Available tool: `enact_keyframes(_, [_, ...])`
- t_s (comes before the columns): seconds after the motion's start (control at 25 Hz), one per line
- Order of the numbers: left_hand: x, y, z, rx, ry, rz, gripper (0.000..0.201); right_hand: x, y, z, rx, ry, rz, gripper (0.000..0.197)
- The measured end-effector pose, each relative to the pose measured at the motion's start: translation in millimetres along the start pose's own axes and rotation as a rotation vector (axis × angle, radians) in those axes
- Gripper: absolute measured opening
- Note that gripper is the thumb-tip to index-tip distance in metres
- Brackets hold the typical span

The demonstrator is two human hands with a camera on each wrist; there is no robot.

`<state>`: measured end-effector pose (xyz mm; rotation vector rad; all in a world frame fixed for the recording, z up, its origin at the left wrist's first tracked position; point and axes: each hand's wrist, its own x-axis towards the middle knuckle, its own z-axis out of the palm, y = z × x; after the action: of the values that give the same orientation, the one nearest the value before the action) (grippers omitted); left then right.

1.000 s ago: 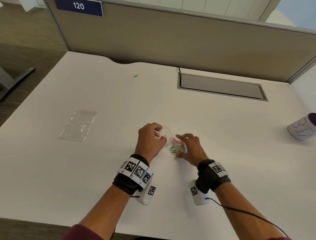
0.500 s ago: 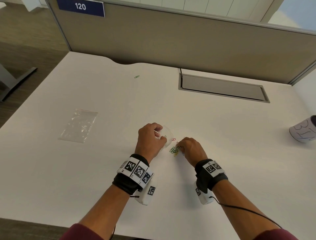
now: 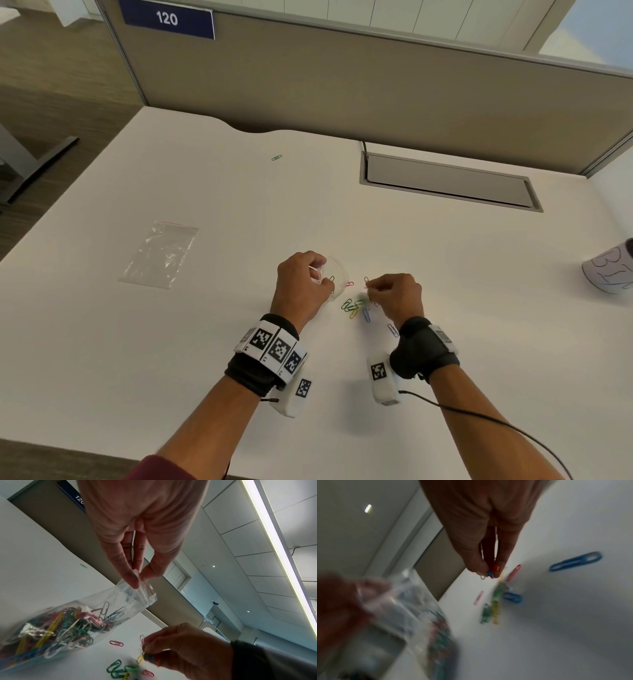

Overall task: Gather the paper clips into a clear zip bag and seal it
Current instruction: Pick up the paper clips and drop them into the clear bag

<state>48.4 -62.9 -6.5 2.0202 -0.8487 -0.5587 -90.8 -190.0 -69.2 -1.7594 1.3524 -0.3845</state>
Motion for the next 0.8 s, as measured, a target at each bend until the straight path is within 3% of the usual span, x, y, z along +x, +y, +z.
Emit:
enact_keyframes(0.12, [-0.7,0.7,1.6,0.003,-0.011,0.003,0.033,-10.4,-30.9,-15.7,0.514,-0.12,0.06,0.016])
enact_keyframes(0.2, [-0.4,2.6,2.8,-0.002,-0.018,-0.006,0.035,-14.8,-55.6,-22.9,0.598,-0.286,0.049,0.016])
enact_keyframes(0.32, [0.6,5.3,2.2,-0.015,-0.019,-0.026,0.037,-13.5,-81.8,-20.4,0.355,-0.455,0.006,0.014])
enact_keyframes(0.56, [6.5,3.7,-7.3,-0.017,0.017,-0.01,0.038,-2.2,-102.7,9.5,-0.205,-0.372,-0.198,0.019])
enact_keyframes(0.72, [18.9,-1.2,-21.2,-0.062,0.082,-0.036,0.038,3.3,-124.5,11.4,-0.134,-0.398,-0.3,0.02])
enact_keyframes(0.8, [26.5,-4.4,-28.3,-0.068,0.11,-0.05,0.036,15.0,-138.9,6.7,-0.05,-0.329,-0.364,0.017])
